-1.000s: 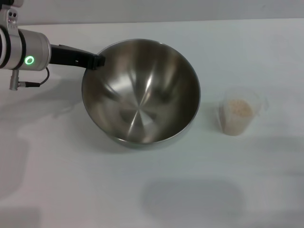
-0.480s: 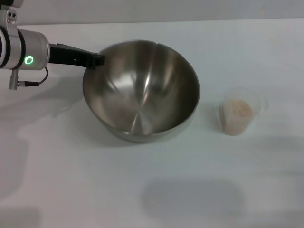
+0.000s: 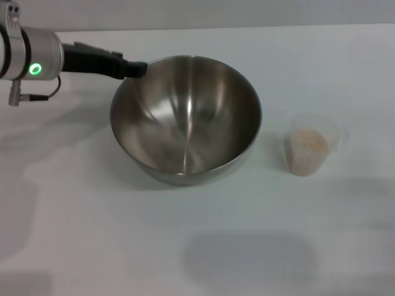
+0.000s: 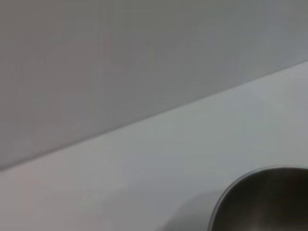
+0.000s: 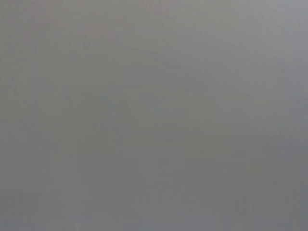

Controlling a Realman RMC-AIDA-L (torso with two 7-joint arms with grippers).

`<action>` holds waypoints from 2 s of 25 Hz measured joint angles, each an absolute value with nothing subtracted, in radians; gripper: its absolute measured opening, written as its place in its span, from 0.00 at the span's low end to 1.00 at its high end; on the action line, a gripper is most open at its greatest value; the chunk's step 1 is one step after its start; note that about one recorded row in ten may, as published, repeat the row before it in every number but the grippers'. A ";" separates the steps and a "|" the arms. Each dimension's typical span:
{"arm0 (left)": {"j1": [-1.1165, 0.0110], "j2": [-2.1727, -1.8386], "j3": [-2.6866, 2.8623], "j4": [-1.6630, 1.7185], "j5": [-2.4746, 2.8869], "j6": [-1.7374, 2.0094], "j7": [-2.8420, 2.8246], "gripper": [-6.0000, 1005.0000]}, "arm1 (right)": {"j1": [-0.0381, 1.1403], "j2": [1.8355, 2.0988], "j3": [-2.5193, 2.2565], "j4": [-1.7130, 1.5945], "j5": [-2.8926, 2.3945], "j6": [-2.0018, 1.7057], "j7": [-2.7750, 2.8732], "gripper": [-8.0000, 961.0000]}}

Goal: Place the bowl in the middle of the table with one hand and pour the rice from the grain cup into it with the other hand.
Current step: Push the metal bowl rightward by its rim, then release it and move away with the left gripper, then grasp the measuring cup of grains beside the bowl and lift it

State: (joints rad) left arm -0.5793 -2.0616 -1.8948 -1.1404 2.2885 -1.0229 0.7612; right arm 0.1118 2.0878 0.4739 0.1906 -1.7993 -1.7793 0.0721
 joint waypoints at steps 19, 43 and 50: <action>-0.034 -2.063 -1.284 -1.535 2.287 0.301 0.992 0.82 | 0.105 2.088 0.474 0.189 -1.799 -1.783 0.072 0.86; 0.017 -2.072 -1.039 -0.846 2.470 1.207 0.444 0.82 | 0.069 2.088 0.240 0.163 -1.801 -1.598 0.060 0.86; 0.011 -2.071 -1.030 -0.775 2.468 1.230 0.369 0.82 | 0.116 2.088 0.182 0.169 -1.801 -1.507 0.060 0.85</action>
State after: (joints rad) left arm 0.0111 -2.0709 -1.0297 -0.7746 2.4681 1.2300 0.3691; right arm 0.1158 2.0877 0.1815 0.1691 -1.8009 -1.5071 0.0598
